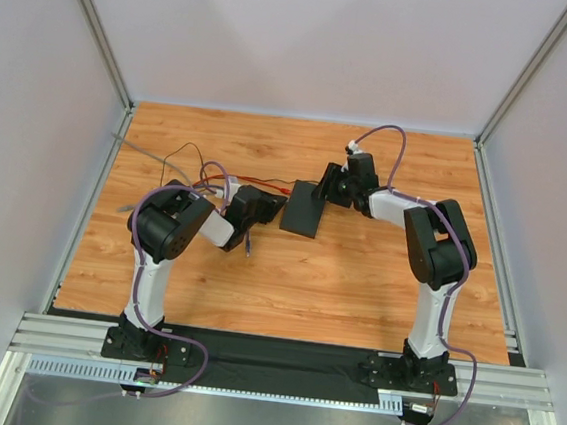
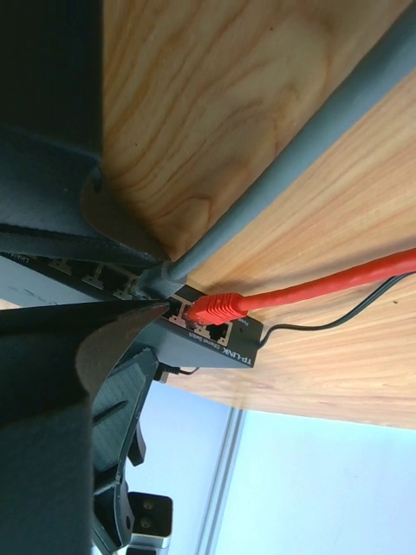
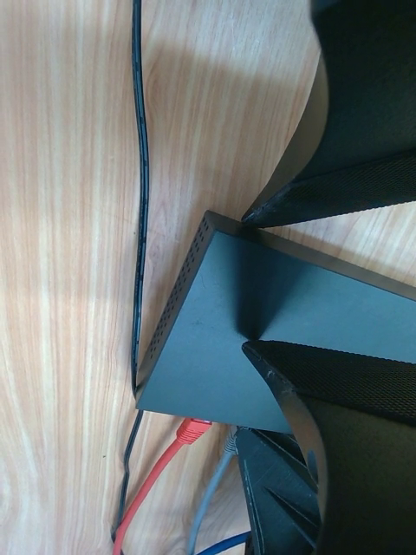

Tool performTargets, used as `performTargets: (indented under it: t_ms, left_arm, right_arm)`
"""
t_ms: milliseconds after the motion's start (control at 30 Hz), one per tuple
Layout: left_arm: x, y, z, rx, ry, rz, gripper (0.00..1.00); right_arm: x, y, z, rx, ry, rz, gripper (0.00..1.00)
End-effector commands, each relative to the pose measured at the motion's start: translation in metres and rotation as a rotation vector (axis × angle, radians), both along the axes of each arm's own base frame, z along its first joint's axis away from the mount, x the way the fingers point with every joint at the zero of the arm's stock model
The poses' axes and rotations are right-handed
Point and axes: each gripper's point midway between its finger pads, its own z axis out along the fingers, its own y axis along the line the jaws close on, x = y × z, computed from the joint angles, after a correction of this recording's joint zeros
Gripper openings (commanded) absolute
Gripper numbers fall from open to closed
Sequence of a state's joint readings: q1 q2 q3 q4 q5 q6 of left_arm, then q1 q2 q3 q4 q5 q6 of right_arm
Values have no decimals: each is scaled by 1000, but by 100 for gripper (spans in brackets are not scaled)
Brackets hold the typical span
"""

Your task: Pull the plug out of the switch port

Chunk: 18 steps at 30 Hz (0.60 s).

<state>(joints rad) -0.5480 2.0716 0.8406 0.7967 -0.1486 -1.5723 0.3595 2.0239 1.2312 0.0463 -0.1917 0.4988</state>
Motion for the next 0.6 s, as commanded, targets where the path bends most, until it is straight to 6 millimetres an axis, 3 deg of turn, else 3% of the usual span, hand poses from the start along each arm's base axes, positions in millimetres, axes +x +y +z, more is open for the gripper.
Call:
performTargets:
  t_ms: [0,233,333,467,567]
  left_arm:
    - [-21,7,-38,91,97,-21,29]
    - [-19,5,-34,98,53,-40,13]
    - [-20,6,-35,108,41,-46,5]
    - [-21,8,-34,115,21,-47,1]
    - [-22,8,-34,117,9,-50,0]
  right_arm:
    - [6,1,1,-34,-16,7,57]
    - [2,-11,-1,-171,7,-10,57]
    - [4,-18,14,-318,-29,-31,59]
    - [5,-11,38,-482,-75,-24,65]
    - [-3,-7,39,-547,-52,-11,70]
